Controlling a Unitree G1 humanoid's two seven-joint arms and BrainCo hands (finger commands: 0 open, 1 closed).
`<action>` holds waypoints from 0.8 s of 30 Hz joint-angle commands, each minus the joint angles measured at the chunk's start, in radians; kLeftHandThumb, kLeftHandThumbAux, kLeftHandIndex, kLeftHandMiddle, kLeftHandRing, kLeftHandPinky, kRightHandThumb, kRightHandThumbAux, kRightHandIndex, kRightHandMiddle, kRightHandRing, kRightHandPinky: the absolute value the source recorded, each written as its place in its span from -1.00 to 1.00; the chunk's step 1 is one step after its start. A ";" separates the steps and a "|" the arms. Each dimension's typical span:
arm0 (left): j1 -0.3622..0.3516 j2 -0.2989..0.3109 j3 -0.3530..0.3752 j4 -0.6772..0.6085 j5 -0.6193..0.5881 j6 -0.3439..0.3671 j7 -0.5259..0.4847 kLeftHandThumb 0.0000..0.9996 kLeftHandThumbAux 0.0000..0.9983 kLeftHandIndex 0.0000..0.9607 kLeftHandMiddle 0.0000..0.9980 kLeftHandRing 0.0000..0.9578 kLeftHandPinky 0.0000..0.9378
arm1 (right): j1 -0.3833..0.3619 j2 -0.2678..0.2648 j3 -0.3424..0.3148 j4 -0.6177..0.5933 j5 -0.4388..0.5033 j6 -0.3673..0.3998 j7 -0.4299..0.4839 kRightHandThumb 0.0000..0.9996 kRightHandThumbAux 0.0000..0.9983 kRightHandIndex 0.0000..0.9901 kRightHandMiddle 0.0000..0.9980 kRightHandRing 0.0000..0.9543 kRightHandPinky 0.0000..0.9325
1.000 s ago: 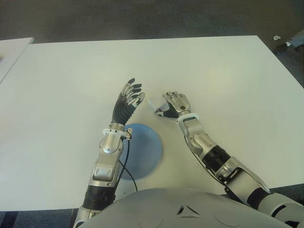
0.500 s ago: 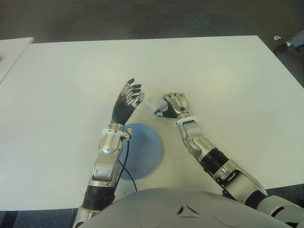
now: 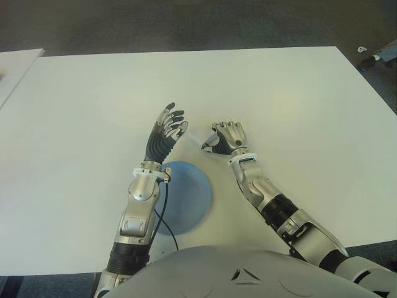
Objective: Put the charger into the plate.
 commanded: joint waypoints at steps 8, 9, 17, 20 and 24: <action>0.013 0.006 0.005 0.009 -0.002 0.014 -0.010 -1.00 0.02 -1.00 -0.56 -0.53 -0.54 | 0.038 -0.004 0.000 0.036 0.042 -0.057 -0.019 0.69 0.36 -0.19 0.07 0.72 0.79; 0.013 0.006 0.005 0.008 -0.002 0.014 -0.010 -0.99 0.02 -1.00 -0.55 -0.52 -0.54 | 0.038 -0.004 -0.001 0.037 0.044 -0.059 -0.022 0.69 0.36 -0.19 0.07 0.72 0.79; 0.014 0.005 0.001 0.007 0.002 0.015 -0.008 -1.00 0.03 -1.00 -0.56 -0.53 -0.56 | 0.037 -0.009 -0.005 0.044 0.057 -0.078 -0.029 0.69 0.36 -0.19 0.06 0.73 0.79; 0.015 0.006 0.000 0.006 0.003 0.016 -0.010 -1.00 0.03 -1.00 -0.57 -0.53 -0.55 | 0.037 -0.008 -0.012 0.047 0.061 -0.083 -0.041 0.69 0.36 -0.19 0.07 0.73 0.80; 0.015 0.006 0.000 0.007 0.000 0.015 -0.012 -1.00 0.02 -1.00 -0.57 -0.53 -0.53 | 0.023 -0.012 -0.029 0.046 0.075 -0.095 -0.052 0.69 0.36 -0.19 0.07 0.73 0.80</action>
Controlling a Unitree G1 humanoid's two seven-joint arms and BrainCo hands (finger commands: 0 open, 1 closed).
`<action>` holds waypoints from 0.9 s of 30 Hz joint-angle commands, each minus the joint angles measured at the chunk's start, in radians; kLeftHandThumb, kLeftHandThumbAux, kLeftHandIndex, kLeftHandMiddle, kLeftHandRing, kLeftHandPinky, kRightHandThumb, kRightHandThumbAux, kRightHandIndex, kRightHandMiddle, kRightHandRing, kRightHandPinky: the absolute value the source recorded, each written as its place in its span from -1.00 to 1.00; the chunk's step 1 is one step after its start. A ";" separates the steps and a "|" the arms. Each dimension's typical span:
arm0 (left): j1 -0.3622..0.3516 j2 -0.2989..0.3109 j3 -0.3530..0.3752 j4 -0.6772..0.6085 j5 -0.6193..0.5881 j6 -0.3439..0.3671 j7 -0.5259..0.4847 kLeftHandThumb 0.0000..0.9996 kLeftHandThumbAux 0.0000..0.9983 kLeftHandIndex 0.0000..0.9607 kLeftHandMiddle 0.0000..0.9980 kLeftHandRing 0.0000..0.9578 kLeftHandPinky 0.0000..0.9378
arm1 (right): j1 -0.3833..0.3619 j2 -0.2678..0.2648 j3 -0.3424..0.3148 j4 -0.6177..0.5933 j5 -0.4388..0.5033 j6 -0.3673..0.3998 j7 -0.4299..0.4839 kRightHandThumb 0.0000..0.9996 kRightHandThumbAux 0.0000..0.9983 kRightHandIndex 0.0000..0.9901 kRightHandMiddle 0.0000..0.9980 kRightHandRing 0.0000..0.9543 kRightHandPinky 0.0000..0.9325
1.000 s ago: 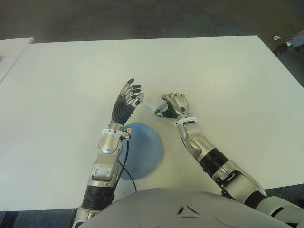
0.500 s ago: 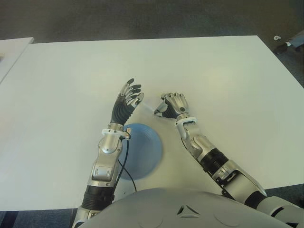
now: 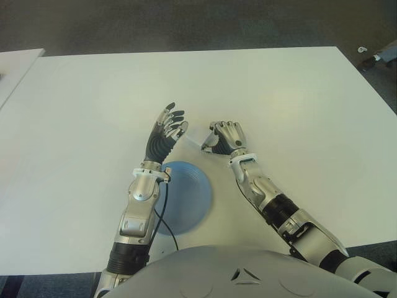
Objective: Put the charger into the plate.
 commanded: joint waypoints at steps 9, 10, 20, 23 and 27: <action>0.013 0.003 0.001 0.009 -0.004 0.005 -0.011 -1.00 0.01 -1.00 -0.56 -0.53 -0.56 | -0.005 -0.048 -0.137 -0.168 0.094 -0.042 0.064 0.69 0.36 -0.20 0.05 0.74 0.80; 0.013 0.003 0.001 0.009 -0.004 0.004 -0.011 -1.00 0.01 -1.00 -0.56 -0.53 -0.55 | -0.001 -0.050 -0.147 -0.197 0.095 -0.037 0.076 0.69 0.36 -0.20 0.05 0.74 0.80; 0.011 0.002 0.008 0.016 -0.006 -0.007 -0.008 -0.98 0.03 -1.00 -0.57 -0.54 -0.54 | 0.037 -0.029 -0.195 -0.345 0.096 0.004 0.144 0.69 0.36 -0.20 0.05 0.75 0.80; 0.011 0.005 0.009 0.017 -0.008 -0.007 -0.011 -0.99 0.02 -1.00 -0.58 -0.54 -0.54 | 0.045 -0.020 -0.202 -0.354 0.096 -0.011 0.124 0.69 0.36 -0.20 0.05 0.75 0.80; 0.010 0.006 0.009 0.022 -0.004 -0.017 -0.008 -0.99 0.03 -1.00 -0.58 -0.54 -0.55 | 0.055 -0.018 -0.206 -0.368 0.090 -0.033 0.104 0.69 0.36 -0.20 0.05 0.76 0.81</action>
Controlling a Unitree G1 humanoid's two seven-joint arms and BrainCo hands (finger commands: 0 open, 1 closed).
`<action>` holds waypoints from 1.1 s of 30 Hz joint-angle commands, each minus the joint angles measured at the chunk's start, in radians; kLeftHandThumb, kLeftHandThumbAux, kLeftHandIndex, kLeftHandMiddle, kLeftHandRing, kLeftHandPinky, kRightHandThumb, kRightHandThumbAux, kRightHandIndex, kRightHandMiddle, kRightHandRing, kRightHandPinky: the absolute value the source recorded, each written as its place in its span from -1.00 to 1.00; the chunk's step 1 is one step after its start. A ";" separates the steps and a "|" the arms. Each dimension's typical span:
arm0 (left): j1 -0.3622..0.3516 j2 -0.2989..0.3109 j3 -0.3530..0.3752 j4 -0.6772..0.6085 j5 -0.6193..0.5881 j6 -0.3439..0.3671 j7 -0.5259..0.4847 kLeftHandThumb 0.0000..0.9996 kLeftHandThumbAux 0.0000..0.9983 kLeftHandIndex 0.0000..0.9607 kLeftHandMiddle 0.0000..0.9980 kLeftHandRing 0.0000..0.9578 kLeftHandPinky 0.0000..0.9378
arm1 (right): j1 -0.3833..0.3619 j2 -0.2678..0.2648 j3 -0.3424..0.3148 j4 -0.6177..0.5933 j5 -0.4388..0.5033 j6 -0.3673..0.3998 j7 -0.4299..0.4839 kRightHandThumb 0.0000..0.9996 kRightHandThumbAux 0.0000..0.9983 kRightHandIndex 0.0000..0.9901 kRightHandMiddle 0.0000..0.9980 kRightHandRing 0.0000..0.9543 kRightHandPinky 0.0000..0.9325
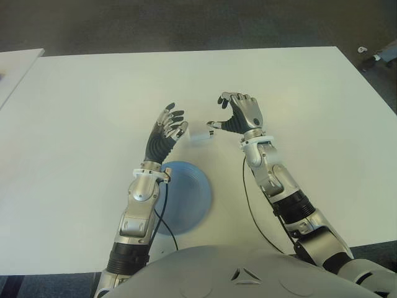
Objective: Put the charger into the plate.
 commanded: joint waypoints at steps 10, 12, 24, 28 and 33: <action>0.012 0.011 0.009 0.018 -0.010 -0.008 -0.019 -1.00 0.02 -1.00 -0.58 -0.56 -0.58 | 0.033 0.003 -0.006 -0.029 -0.005 -0.023 -0.015 0.70 0.36 -0.20 0.05 0.78 0.82; 0.013 0.012 0.009 0.018 -0.010 -0.008 -0.019 -1.00 0.02 -1.00 -0.58 -0.56 -0.58 | 0.035 0.002 -0.006 -0.031 -0.008 -0.023 -0.015 0.70 0.36 -0.20 0.05 0.78 0.82; 0.016 0.016 0.011 0.019 -0.014 -0.014 -0.028 -0.99 0.01 -1.00 -0.57 -0.54 -0.57 | 0.042 0.001 -0.006 -0.035 -0.020 -0.023 -0.011 0.69 0.36 -0.20 0.05 0.78 0.81; 0.016 0.015 0.011 0.019 -0.014 -0.014 -0.028 -1.00 0.03 -1.00 -0.57 -0.55 -0.57 | 0.042 -0.002 -0.006 -0.035 -0.020 -0.026 -0.008 0.69 0.36 -0.20 0.05 0.77 0.81; 0.014 0.012 0.010 0.026 -0.011 -0.020 -0.024 -1.00 0.04 -1.00 -0.57 -0.54 -0.56 | 0.040 -0.022 -0.002 -0.033 -0.012 -0.048 0.012 0.69 0.36 -0.20 0.05 0.72 0.72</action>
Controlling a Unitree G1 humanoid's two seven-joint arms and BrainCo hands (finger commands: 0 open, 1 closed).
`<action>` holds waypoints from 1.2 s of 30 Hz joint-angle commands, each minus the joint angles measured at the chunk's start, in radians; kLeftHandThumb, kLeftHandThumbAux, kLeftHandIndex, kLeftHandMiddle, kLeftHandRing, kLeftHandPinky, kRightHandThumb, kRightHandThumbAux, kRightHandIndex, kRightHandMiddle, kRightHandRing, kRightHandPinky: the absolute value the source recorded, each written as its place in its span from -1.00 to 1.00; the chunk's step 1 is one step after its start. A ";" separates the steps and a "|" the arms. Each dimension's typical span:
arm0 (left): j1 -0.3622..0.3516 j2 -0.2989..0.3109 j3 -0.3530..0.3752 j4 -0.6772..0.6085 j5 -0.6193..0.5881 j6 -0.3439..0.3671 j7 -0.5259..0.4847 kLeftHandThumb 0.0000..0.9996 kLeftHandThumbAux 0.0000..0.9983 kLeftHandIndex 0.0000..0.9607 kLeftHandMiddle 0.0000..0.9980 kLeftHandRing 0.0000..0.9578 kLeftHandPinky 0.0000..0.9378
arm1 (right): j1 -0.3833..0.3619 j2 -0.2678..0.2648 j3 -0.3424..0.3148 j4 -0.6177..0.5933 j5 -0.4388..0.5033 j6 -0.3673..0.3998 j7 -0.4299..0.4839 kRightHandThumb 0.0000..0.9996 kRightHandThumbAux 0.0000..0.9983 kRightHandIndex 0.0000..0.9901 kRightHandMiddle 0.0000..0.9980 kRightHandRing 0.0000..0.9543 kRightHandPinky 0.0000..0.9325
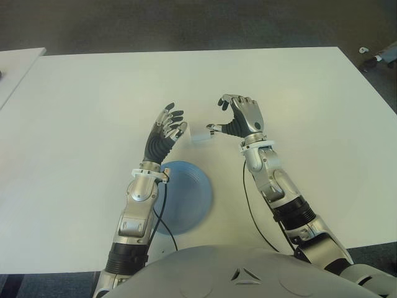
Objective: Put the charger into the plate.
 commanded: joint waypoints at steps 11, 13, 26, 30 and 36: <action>0.005 0.000 0.002 0.035 0.006 -0.013 -0.002 -1.00 0.05 -1.00 -0.58 -0.55 -0.58 | -0.071 -0.125 0.046 0.122 0.038 -0.221 0.155 0.09 -0.04 -0.65 -0.59 -0.57 -0.54; 0.004 -0.001 0.001 0.037 0.008 -0.015 -0.001 -1.00 0.05 -1.00 -0.58 -0.55 -0.57 | -0.081 -0.145 0.053 0.120 0.042 -0.241 0.204 -0.03 -0.19 -0.82 -0.79 -0.78 -0.77; 0.002 -0.008 -0.001 0.046 0.013 -0.010 0.006 -1.00 0.01 -1.00 -0.59 -0.56 -0.56 | -0.162 -0.186 0.082 0.212 0.091 -0.350 0.402 -0.28 -0.67 -1.00 -1.00 -1.00 -1.00; 0.001 -0.011 0.000 0.048 0.010 -0.011 0.006 -1.00 0.02 -1.00 -0.58 -0.55 -0.53 | -0.197 -0.181 0.098 0.272 0.084 -0.375 0.422 -0.27 -0.67 -1.00 -1.00 -1.00 -1.00; 0.001 -0.015 -0.001 0.054 0.006 -0.019 0.004 -1.00 0.01 -1.00 -0.59 -0.54 -0.51 | -0.256 -0.176 0.129 0.382 0.064 -0.433 0.402 -0.30 -0.66 -1.00 -1.00 -1.00 -1.00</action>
